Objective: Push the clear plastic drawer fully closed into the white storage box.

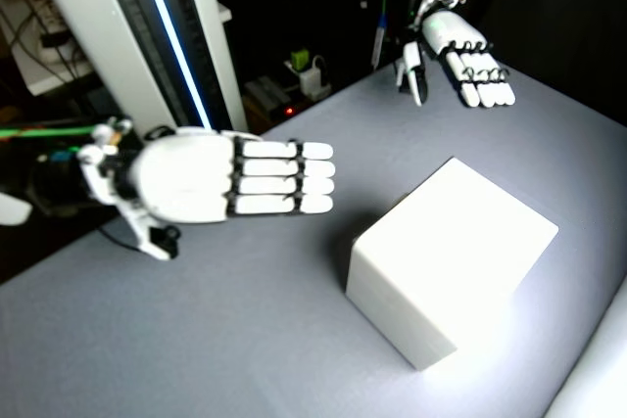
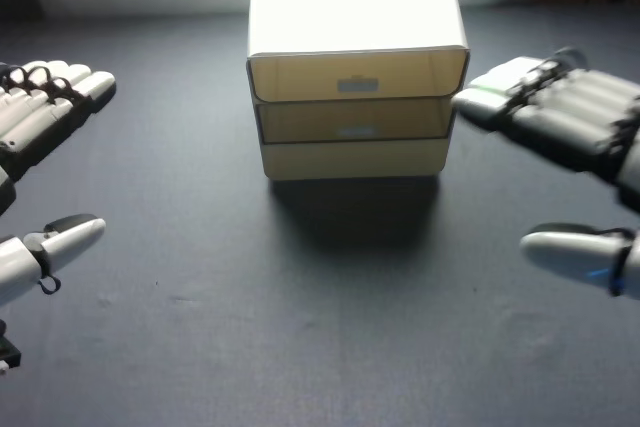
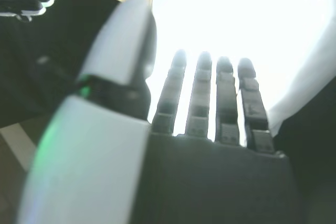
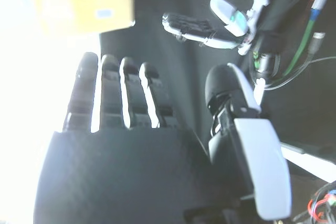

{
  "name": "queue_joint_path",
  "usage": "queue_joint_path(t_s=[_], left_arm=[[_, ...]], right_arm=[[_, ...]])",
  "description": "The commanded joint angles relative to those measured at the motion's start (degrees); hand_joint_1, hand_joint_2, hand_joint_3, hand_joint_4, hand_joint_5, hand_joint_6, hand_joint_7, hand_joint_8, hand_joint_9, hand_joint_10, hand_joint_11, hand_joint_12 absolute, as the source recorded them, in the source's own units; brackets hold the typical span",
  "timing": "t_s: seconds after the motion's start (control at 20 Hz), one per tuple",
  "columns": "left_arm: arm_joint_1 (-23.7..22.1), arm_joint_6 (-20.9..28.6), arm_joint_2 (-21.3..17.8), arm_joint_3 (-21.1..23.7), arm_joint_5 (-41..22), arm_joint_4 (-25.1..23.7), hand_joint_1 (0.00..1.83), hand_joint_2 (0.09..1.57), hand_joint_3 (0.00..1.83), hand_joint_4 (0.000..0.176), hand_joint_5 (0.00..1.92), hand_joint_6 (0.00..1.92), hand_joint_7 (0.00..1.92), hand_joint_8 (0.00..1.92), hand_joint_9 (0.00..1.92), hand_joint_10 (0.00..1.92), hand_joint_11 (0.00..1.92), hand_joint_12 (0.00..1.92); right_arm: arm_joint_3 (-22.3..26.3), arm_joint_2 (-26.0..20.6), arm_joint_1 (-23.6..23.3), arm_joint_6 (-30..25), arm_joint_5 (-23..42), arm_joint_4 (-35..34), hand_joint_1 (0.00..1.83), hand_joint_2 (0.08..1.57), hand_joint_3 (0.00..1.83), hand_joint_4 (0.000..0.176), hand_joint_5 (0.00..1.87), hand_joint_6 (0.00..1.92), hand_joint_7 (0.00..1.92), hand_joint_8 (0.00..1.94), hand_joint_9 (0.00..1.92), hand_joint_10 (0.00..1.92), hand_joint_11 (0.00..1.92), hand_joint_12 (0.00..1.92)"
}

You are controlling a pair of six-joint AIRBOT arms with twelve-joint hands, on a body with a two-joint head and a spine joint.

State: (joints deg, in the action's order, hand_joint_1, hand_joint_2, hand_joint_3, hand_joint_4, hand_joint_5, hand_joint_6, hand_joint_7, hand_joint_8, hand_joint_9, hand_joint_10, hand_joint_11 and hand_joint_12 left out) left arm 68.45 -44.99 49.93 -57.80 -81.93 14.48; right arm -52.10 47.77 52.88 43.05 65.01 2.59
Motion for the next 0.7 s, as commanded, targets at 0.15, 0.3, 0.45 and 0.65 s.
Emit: queue_joint_path(t_s=[0.15,0.3,0.45,0.65], left_arm=[[-0.1,0.1,-0.6,0.2,-10.2,0.9,0.62,1.32,0.0,0.01,0.0,0.0,0.0,0.0,0.0,0.0,0.0,0.0],[0.0,-0.1,-0.7,0.4,-12.6,1.5,0.39,1.33,0.0,0.017,0.0,0.0,0.0,0.0,0.0,0.0,0.0,0.0],[0.3,-0.6,-1.0,0.8,-15.5,2.7,0.2,1.33,0.0,0.088,0.0,0.0,0.0,0.0,0.0,0.0,0.0,0.0],[0.3,-1.6,-1.9,1.3,-17.2,3.3,0.17,1.34,0.0,0.112,0.0,0.0,0.0,0.0,0.0,0.0,0.0,0.0]], right_arm=[[1.7,-4.2,6.8,3.1,17.6,-9.8,0.1,1.37,0.0,0.0,0.0,0.0,0.0,0.0,0.0,0.0,0.0,0.0],[3.2,-6.3,13.1,5.1,25.2,-16.8,0.22,1.4,0.01,0.0,0.0,0.0,0.0,0.0,0.0,0.0,0.0,0.0],[3.8,-7.1,14.8,6.1,28.3,-20.3,0.17,1.38,0.0,0.036,0.0,0.0,0.0,0.0,0.0,0.0,0.0,0.0],[4.3,-8.2,15.7,7.0,31.8,-23.0,0.16,1.35,0.0,0.068,0.0,0.0,0.0,0.0,0.0,0.0,0.0,0.0]])
